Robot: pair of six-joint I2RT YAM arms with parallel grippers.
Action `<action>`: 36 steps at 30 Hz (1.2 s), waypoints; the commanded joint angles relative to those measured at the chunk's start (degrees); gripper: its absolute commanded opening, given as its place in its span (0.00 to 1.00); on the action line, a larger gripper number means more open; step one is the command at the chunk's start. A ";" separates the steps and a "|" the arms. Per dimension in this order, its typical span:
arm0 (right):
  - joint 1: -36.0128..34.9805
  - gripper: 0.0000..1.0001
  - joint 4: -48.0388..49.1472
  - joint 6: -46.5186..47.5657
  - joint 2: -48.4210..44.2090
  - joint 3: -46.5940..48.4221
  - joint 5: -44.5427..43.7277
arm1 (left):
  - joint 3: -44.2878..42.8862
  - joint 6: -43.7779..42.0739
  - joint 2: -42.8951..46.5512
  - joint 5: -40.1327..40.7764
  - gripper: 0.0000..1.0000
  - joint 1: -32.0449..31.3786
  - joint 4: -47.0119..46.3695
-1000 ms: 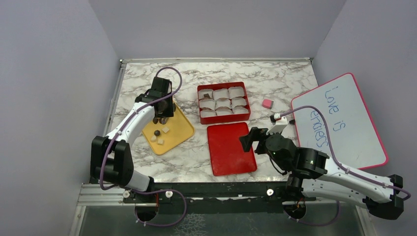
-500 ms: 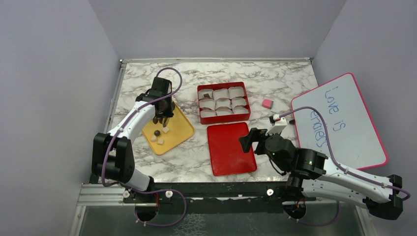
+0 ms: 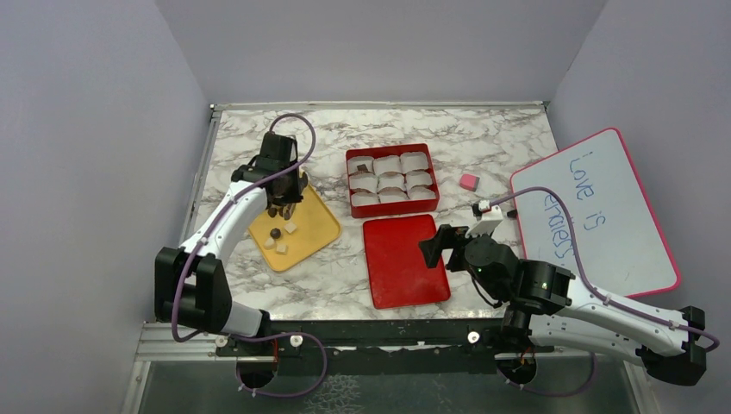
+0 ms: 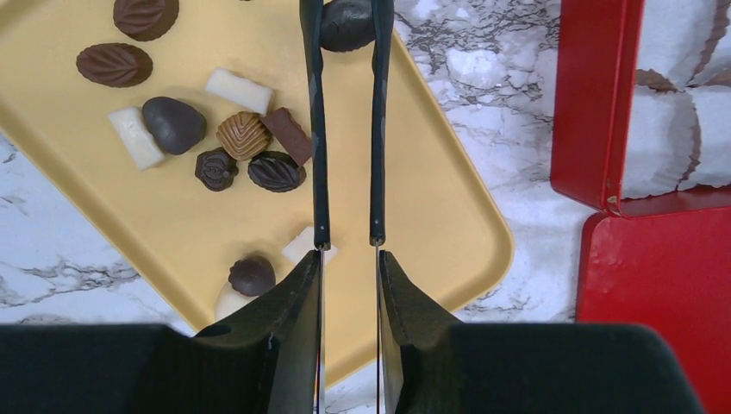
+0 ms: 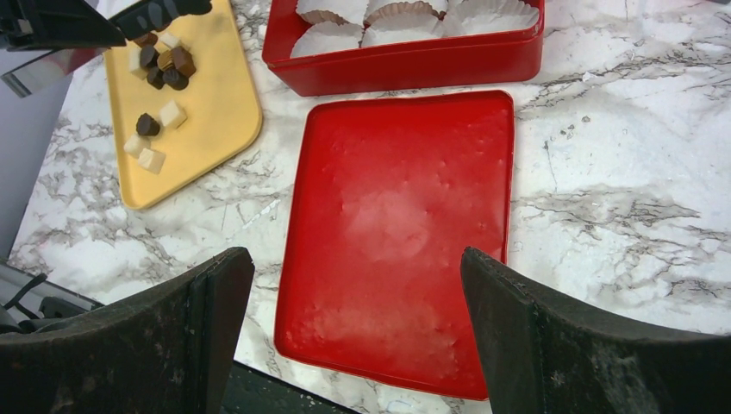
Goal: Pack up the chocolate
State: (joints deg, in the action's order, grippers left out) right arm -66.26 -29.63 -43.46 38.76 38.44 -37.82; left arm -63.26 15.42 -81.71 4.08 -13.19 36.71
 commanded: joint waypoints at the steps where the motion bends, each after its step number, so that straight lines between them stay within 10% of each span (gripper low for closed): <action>1: 0.16 0.95 0.98 0.26 -0.68 0.54 0.08 | -4.06 0.07 3.83 -2.60 0.27 0.30 0.71; 36: 0.16 0.95 1.43 0.42 0.50 1.36 -1.28 | -27.03 0.74 -19.35 -2.70 0.27 -18.67 -3.69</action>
State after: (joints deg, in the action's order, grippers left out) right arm -66.26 -28.49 -42.81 39.68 38.44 -37.87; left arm -86.35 16.27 -98.39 -1.78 -29.87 35.66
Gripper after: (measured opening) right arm 0.952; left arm 0.261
